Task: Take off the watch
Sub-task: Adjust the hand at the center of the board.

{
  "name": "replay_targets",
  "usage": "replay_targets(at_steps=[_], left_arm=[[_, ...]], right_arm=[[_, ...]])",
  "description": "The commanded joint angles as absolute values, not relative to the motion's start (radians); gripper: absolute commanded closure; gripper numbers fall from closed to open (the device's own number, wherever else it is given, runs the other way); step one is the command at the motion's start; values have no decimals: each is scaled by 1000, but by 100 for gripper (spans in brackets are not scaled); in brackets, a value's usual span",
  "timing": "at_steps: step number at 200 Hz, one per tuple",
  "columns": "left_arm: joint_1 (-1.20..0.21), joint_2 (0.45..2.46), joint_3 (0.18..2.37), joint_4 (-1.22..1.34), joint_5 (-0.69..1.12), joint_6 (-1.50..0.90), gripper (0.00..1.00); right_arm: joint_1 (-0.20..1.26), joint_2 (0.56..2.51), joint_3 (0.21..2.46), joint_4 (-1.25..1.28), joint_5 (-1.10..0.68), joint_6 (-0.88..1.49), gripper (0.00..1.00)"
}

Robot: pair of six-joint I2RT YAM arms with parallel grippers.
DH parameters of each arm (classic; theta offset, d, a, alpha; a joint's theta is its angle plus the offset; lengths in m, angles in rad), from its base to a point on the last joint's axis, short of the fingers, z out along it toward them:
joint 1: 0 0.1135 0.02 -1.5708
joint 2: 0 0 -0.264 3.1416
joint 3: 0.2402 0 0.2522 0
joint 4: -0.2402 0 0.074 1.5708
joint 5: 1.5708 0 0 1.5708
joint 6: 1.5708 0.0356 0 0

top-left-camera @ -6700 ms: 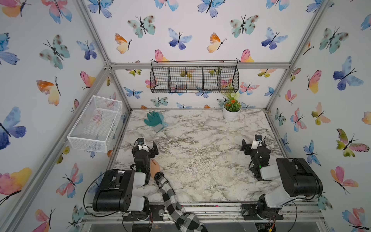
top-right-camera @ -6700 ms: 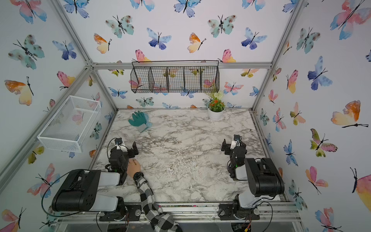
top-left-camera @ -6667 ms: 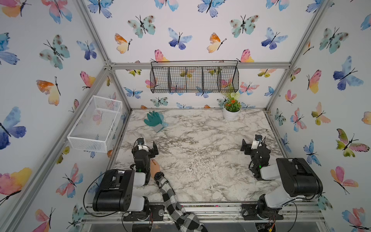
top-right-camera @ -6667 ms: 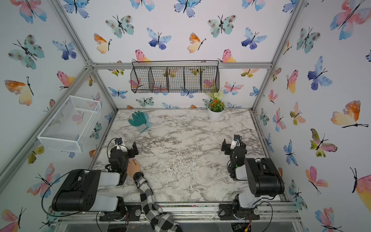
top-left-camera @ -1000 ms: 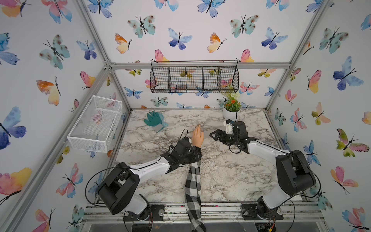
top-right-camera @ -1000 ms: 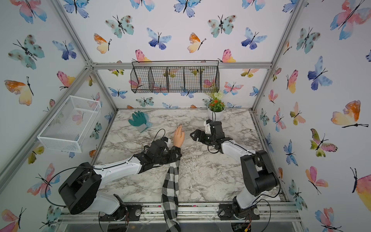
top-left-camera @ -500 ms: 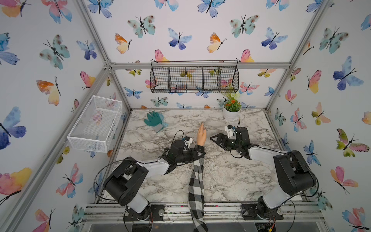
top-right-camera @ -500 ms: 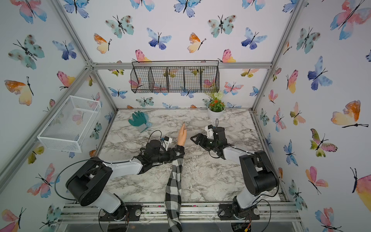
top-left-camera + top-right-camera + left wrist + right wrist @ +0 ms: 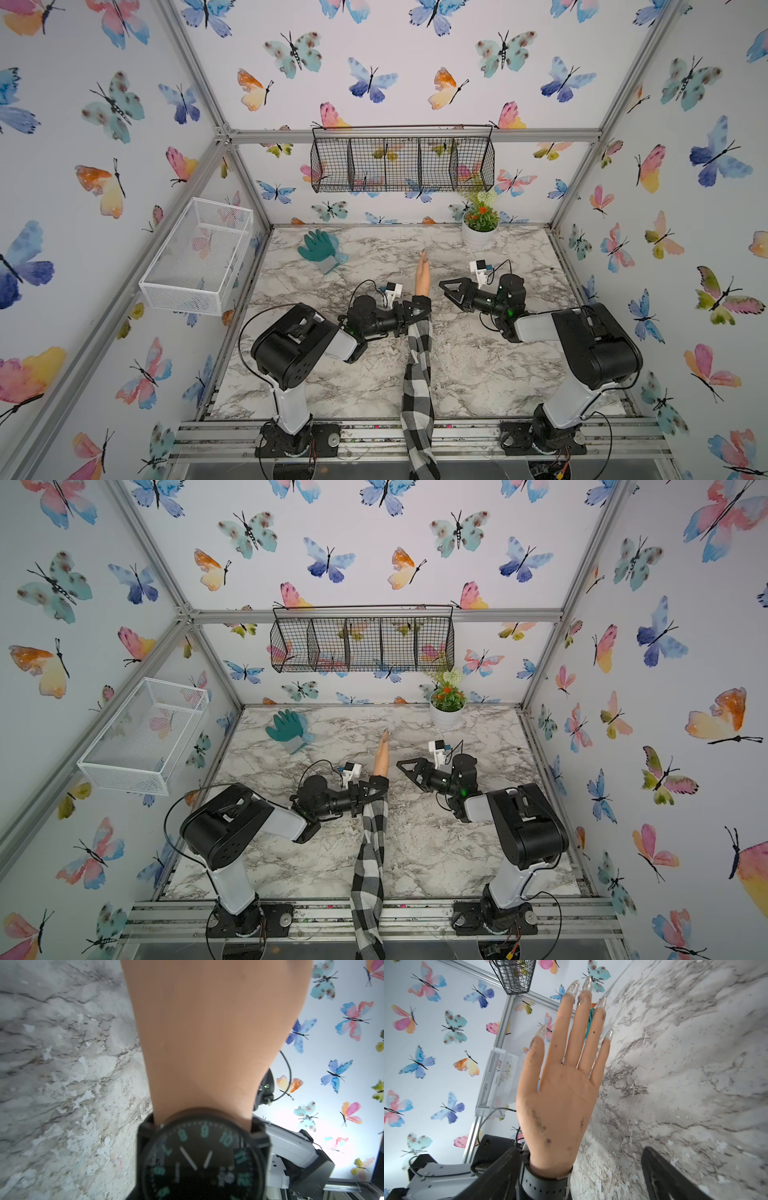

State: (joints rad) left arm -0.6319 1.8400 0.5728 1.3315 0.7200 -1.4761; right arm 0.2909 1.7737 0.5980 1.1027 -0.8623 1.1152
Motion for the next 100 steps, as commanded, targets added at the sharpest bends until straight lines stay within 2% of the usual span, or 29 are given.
replay_targets(at_steps=[1,37,100], left_arm=[[-626,1861,610,1695,765,-1625,93],[-626,1866,630,1735,794,-1639,93],[-627,1871,661,1741,802,-1652,95]], right_arm=[[285,1862,596,1482,-923,1310,6],[285,2020,636,1810,-886,1530,8],[311,2045,729,1816,-864,1563,7]])
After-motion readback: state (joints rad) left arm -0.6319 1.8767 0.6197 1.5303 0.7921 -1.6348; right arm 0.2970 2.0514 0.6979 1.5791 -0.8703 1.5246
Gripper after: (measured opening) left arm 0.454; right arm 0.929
